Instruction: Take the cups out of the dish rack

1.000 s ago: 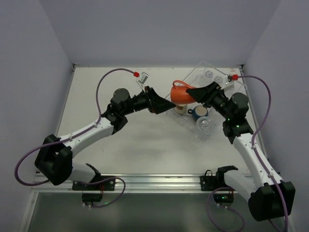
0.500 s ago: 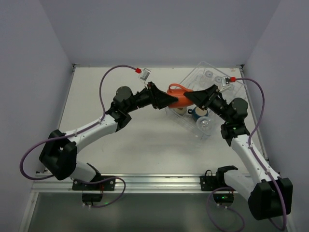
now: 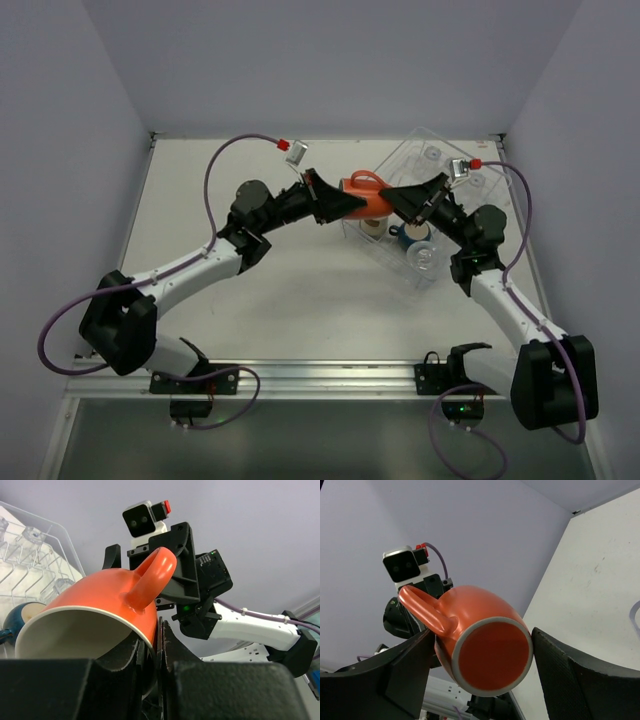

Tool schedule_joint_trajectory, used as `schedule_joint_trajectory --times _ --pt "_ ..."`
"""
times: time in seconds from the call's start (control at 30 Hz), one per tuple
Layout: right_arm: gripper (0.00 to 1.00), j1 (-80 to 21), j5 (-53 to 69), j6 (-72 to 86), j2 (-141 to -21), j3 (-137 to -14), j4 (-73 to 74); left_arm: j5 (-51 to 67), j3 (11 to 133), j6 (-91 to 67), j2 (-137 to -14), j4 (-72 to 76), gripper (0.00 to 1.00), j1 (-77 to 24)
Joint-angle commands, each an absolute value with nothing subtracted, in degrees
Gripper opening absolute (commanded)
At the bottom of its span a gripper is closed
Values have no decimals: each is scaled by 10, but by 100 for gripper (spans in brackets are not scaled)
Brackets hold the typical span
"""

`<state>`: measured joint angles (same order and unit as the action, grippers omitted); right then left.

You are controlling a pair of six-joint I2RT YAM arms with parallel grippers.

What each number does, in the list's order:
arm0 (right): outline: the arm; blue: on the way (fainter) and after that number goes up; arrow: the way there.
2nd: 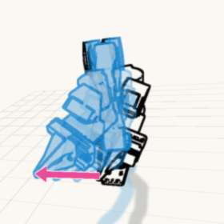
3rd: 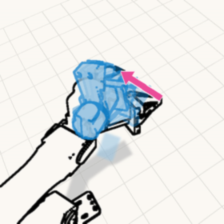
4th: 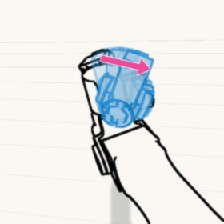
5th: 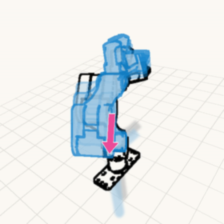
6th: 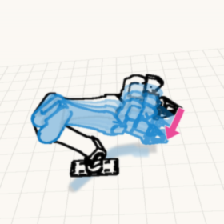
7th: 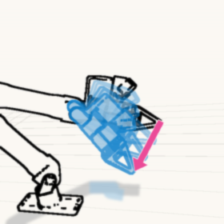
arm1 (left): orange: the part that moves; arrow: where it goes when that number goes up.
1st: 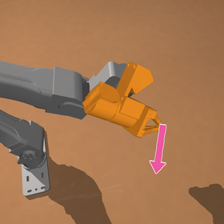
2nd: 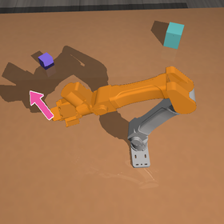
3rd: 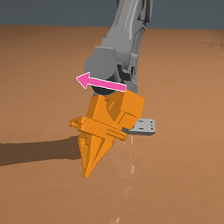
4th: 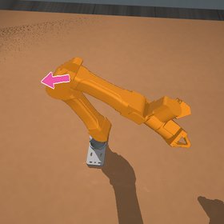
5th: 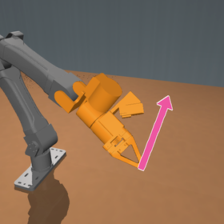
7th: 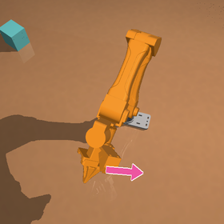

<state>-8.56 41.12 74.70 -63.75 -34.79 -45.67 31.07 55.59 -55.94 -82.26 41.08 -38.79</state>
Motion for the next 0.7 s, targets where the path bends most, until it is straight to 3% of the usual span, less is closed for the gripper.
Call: schedule_joint_trajectory --times 0.0,0.13,0.53,0.67 --pt "82 -89 432 783 -641 -345 -518 298 559 -521 -795 445 0 -394" --pt "99 -89 428 779 -631 -345 -515 266 575 -478 -776 377 0 -393" --pt "99 -75 430 752 -609 -330 -491 152 663 -338 -734 124 0 -324" --pt "99 -76 407 634 -577 -350 -331 93 738 -289 -765 -65 0 -239"
